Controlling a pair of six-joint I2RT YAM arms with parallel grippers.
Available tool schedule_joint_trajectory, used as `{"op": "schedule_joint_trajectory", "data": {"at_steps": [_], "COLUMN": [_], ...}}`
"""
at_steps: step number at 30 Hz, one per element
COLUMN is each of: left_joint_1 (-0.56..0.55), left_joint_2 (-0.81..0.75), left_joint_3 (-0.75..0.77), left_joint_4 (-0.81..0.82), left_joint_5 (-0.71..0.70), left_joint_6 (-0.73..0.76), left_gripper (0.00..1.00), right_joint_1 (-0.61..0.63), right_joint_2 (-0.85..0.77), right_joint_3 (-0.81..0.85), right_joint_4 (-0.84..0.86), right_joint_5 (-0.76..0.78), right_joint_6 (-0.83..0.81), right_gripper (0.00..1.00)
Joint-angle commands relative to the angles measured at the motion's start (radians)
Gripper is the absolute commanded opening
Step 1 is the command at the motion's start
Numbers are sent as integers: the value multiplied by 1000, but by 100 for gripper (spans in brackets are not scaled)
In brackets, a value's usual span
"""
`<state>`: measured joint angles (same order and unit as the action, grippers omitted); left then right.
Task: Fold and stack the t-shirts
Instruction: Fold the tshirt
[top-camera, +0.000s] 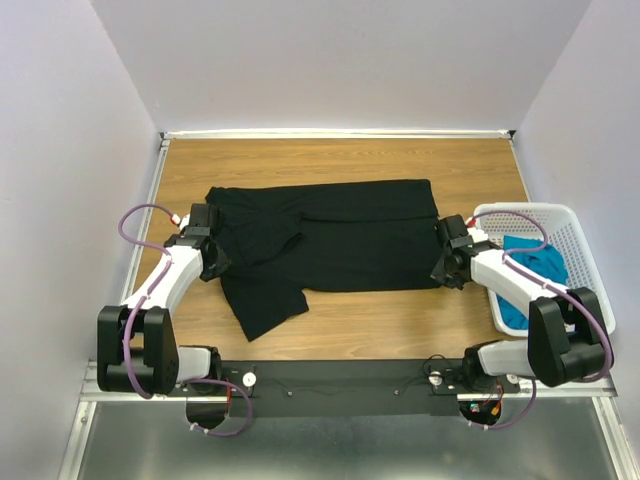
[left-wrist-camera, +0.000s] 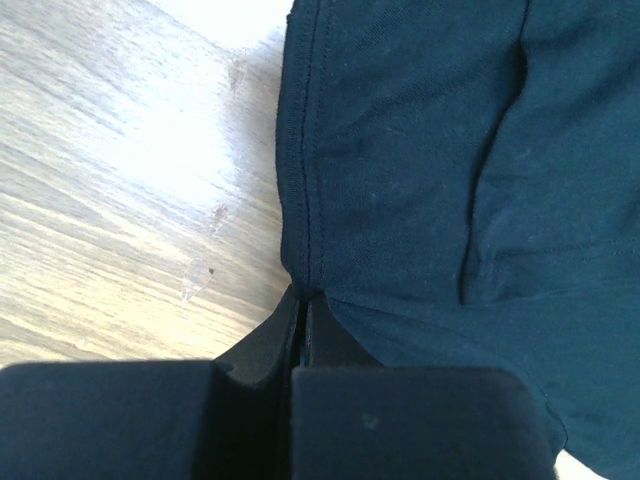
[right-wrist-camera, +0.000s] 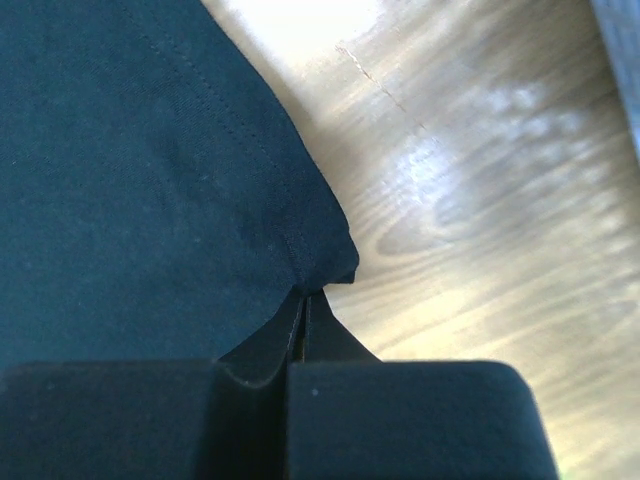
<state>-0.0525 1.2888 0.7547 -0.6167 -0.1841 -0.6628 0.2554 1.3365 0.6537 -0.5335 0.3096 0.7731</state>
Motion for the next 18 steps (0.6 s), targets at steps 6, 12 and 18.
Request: {"op": "schedule_joint_trajectory", "data": {"at_steps": [6, 12, 18], "left_joint_1": [45, 88, 111], "left_joint_2": [-36, -14, 21], "left_joint_3": [46, 116, 169], "left_joint_4": [-48, -72, -72], "left_joint_5": [15, 25, 40], "left_joint_6": [23, 57, 74], "left_gripper": [0, 0, 0], "right_joint_1": [1, 1, 1], "right_joint_2": [-25, 70, 190], "right_joint_3": [185, 340, 451], "right_joint_4": [-174, -192, -192], "right_joint_5": [56, 54, 66], "right_joint_6": [-75, -126, -181], "right_gripper": [1, 1, 1]}}
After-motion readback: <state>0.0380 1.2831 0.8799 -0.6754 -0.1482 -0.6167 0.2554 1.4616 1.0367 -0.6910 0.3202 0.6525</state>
